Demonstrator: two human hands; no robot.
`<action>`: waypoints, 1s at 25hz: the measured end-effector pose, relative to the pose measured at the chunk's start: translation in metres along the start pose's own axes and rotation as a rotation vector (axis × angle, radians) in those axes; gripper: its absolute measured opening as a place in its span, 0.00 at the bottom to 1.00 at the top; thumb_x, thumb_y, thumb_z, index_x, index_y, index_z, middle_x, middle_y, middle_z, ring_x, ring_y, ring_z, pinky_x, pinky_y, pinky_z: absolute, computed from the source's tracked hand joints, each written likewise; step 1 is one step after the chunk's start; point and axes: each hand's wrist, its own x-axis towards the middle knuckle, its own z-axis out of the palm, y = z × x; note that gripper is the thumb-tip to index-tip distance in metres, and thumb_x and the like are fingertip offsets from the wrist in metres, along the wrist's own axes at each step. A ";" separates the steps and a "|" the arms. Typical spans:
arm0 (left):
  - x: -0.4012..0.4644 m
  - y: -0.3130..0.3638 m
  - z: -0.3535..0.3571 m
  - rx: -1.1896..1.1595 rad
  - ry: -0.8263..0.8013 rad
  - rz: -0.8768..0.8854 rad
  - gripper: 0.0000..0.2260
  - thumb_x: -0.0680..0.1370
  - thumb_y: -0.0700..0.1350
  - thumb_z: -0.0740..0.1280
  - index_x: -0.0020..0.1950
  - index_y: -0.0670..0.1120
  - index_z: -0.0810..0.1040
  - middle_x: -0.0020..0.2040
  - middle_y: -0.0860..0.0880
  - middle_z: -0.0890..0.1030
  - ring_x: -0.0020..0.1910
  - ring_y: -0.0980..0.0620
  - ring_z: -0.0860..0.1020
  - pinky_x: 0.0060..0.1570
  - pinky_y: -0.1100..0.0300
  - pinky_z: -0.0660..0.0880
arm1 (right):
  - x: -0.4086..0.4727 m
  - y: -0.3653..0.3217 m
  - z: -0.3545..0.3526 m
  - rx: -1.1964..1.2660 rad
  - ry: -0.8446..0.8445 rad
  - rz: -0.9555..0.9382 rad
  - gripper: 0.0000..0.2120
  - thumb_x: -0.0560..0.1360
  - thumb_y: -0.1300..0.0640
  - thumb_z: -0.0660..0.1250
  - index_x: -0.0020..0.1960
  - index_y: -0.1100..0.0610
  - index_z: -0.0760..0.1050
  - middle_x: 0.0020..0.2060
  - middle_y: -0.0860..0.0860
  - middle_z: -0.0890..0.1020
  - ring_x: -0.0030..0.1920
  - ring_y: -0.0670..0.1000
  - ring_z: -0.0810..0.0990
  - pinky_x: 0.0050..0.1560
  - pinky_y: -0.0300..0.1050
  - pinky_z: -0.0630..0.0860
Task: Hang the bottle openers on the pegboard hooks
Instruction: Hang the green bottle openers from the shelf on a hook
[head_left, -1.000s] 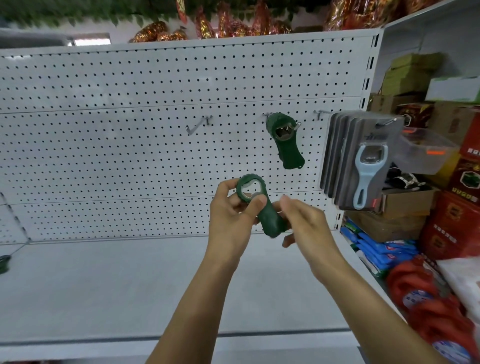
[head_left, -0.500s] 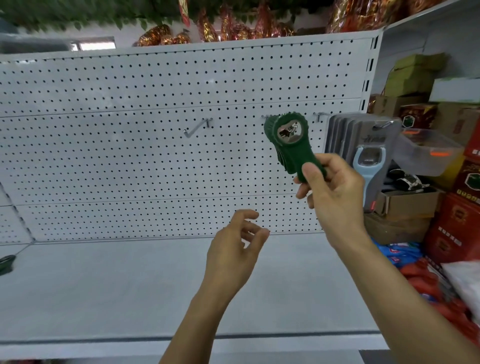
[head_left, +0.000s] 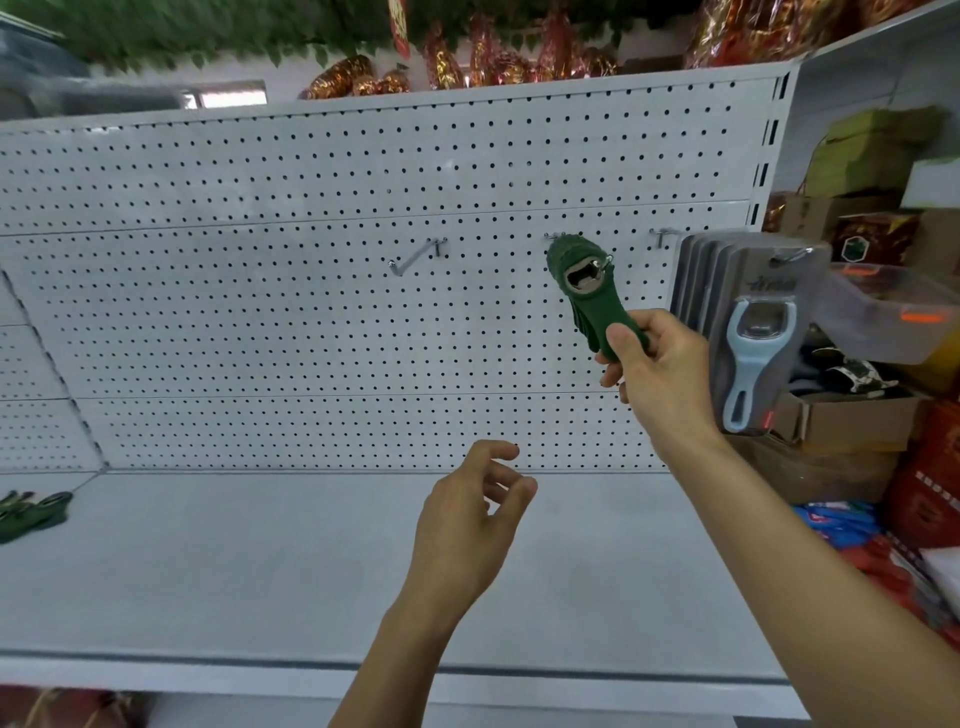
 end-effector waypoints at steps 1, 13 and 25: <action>0.000 0.000 0.000 0.004 0.001 -0.001 0.09 0.77 0.50 0.67 0.57 0.57 0.74 0.44 0.61 0.81 0.43 0.63 0.77 0.50 0.58 0.77 | 0.001 0.001 0.000 -0.005 -0.003 0.010 0.03 0.79 0.60 0.62 0.49 0.55 0.75 0.38 0.56 0.82 0.28 0.46 0.77 0.31 0.42 0.71; -0.058 -0.037 -0.002 0.213 0.044 -0.072 0.13 0.78 0.55 0.65 0.61 0.58 0.71 0.48 0.60 0.80 0.47 0.62 0.78 0.50 0.57 0.77 | -0.126 0.065 0.007 -0.249 -0.445 0.081 0.09 0.78 0.54 0.64 0.57 0.49 0.76 0.52 0.41 0.80 0.52 0.40 0.78 0.52 0.41 0.75; -0.149 -0.183 -0.124 0.485 0.074 -0.324 0.24 0.77 0.60 0.63 0.71 0.56 0.65 0.62 0.54 0.79 0.57 0.55 0.77 0.55 0.58 0.76 | -0.260 0.097 0.167 -0.610 -0.875 -0.109 0.16 0.80 0.48 0.59 0.67 0.47 0.68 0.63 0.43 0.74 0.63 0.46 0.73 0.62 0.45 0.69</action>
